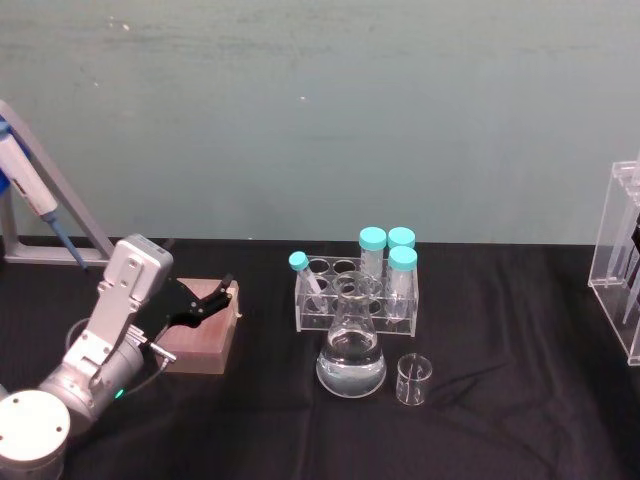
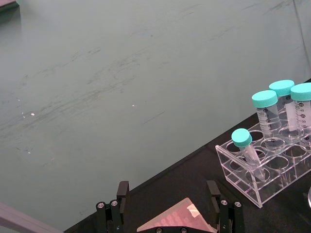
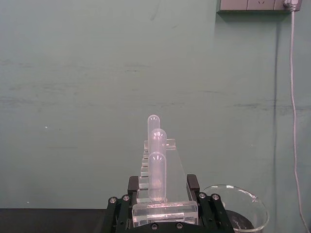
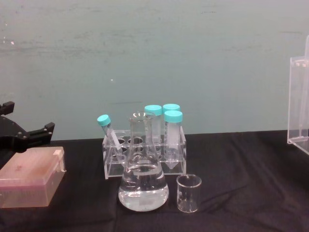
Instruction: Place the experimental apparatus aside using one hand.
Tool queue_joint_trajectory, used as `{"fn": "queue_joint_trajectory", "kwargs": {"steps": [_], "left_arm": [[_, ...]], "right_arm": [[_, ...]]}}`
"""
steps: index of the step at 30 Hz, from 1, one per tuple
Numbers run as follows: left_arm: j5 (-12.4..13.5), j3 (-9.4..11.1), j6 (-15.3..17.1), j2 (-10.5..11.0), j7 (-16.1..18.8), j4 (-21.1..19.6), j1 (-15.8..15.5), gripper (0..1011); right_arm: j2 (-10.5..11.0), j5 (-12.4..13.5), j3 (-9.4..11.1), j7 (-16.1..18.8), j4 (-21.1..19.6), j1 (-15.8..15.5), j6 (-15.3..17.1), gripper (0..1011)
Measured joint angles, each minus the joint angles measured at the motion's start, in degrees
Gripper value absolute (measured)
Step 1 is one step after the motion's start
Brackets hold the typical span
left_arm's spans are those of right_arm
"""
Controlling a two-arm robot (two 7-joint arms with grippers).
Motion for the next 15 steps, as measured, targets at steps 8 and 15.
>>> {"fn": "queue_joint_trajectory", "kwargs": {"steps": [8, 15], "left_arm": [[0.0, 0.0, 0.0, 0.0, 0.0, 0.0, 0.0, 1000], [0.0, 0.0, 0.0, 0.0, 0.0, 0.0, 0.0, 1000]], "right_arm": [[0.2, 0.3, 0.2, 0.2, 0.2, 0.1, -0.2, 605], [0.3, 0.6, 0.4, 0.4, 0.2, 0.0, -0.4, 605]]}}
